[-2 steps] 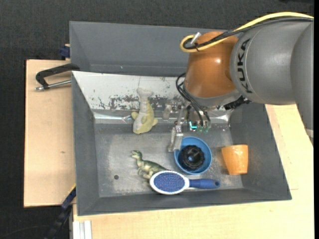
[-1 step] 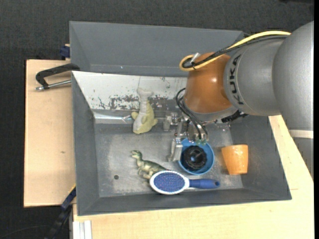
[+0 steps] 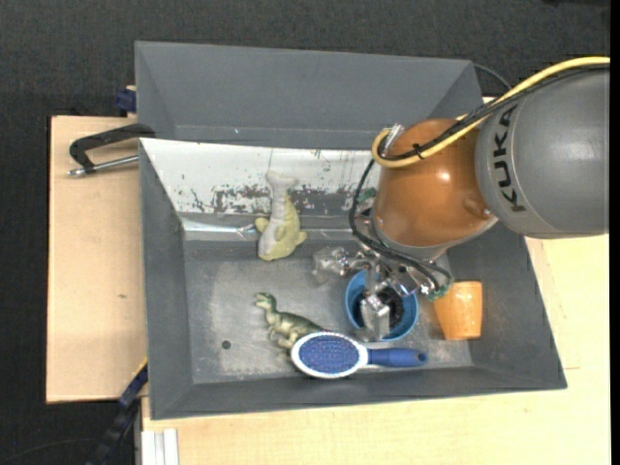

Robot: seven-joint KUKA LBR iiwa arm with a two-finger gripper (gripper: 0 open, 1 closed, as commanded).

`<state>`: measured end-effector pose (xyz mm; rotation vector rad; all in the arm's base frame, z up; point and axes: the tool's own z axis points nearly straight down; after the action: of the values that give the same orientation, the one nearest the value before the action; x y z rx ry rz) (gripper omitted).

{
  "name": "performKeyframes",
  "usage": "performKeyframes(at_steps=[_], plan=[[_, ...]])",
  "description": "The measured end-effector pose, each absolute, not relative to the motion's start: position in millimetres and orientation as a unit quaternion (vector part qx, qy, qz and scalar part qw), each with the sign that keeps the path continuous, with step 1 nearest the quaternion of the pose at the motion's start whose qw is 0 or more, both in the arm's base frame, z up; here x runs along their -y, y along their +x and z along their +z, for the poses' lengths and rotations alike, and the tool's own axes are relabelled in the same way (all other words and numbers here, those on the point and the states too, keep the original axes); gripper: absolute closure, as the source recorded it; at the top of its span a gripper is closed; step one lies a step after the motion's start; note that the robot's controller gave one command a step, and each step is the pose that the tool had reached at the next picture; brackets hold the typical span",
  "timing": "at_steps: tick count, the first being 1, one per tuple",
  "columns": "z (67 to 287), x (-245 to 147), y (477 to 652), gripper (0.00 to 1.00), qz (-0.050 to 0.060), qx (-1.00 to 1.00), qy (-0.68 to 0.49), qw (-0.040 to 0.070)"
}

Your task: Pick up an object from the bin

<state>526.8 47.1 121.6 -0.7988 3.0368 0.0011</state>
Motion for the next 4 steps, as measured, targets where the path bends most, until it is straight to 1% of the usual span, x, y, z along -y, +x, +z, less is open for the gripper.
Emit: performKeyframes(at_steps=[1,2,3,4], plan=[[79,-78,505.4,0.00,-0.005,-0.819,-0.574,0.009],[108,-54,504.9,0.00,-0.001,-0.865,-0.501,0.004],[84,-41,513.0,0.00,0.000,-0.816,-0.578,0.002],[88,-42,517.1,0.00,0.000,-0.688,-0.726,0.003]])
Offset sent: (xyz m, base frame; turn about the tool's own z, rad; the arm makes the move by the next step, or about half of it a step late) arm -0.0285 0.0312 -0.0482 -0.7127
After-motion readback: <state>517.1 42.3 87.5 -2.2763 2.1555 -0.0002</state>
